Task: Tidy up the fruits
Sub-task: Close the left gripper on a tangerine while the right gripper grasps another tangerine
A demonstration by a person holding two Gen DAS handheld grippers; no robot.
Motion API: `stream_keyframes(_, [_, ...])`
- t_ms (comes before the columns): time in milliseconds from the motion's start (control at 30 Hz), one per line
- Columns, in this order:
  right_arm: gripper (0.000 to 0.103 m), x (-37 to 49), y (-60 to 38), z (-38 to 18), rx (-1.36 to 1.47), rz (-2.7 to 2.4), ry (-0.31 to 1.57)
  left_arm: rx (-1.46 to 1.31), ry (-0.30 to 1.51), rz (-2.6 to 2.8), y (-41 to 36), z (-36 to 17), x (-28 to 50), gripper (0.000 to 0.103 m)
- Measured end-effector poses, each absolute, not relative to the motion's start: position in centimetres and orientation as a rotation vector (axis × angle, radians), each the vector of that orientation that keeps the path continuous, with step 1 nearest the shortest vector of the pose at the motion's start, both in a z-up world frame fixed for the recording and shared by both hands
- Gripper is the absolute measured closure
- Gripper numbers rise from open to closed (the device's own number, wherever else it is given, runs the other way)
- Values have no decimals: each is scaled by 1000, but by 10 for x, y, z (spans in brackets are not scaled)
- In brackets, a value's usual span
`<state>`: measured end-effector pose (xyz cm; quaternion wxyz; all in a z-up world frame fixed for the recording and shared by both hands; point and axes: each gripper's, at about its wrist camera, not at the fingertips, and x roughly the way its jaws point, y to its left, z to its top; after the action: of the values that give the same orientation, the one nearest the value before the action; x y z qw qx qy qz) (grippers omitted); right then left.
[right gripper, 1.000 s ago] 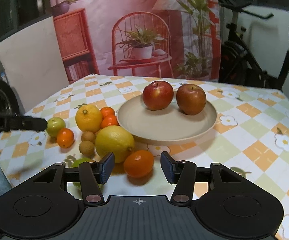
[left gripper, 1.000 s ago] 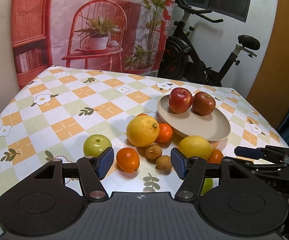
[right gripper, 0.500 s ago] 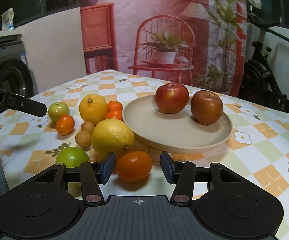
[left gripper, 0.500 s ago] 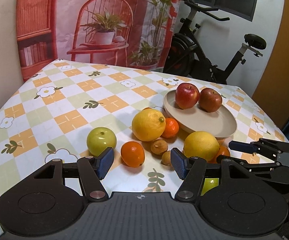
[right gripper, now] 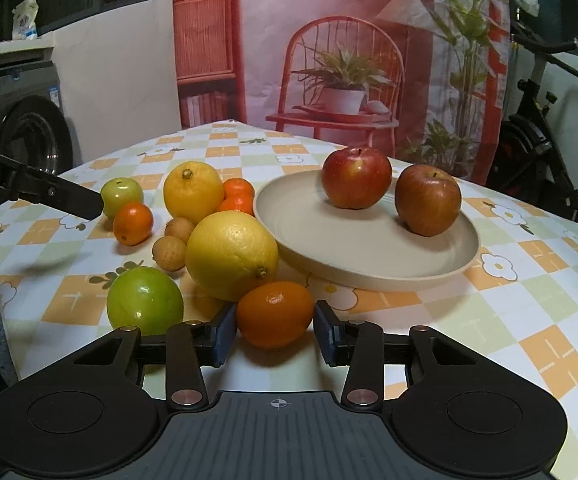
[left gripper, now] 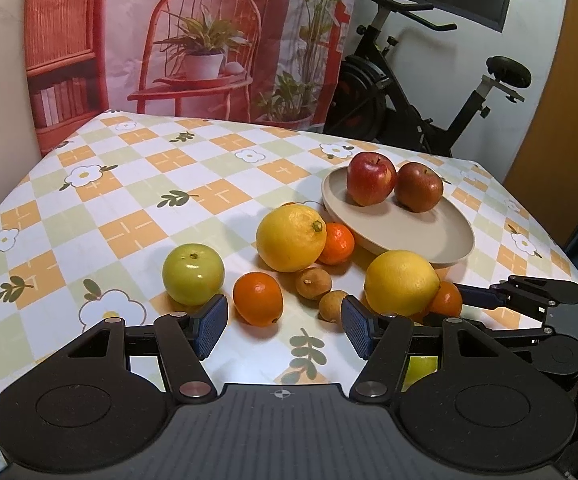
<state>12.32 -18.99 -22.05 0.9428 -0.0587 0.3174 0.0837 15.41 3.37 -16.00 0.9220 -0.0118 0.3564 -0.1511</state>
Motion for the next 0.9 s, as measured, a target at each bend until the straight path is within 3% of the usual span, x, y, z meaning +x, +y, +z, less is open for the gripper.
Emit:
stream_keyframes(600, [65, 117, -210, -217, -2, 154, 629, -58, 754, -284, 39, -165, 160, 38])
stream_keyframes(733, [65, 117, -211, -217, 1, 154, 628, -36, 762, -278, 37, -169, 164, 46])
stream_keyframes(900, [65, 117, -212, -217, 3, 155, 627, -14, 746, -287, 33, -172, 173, 47])
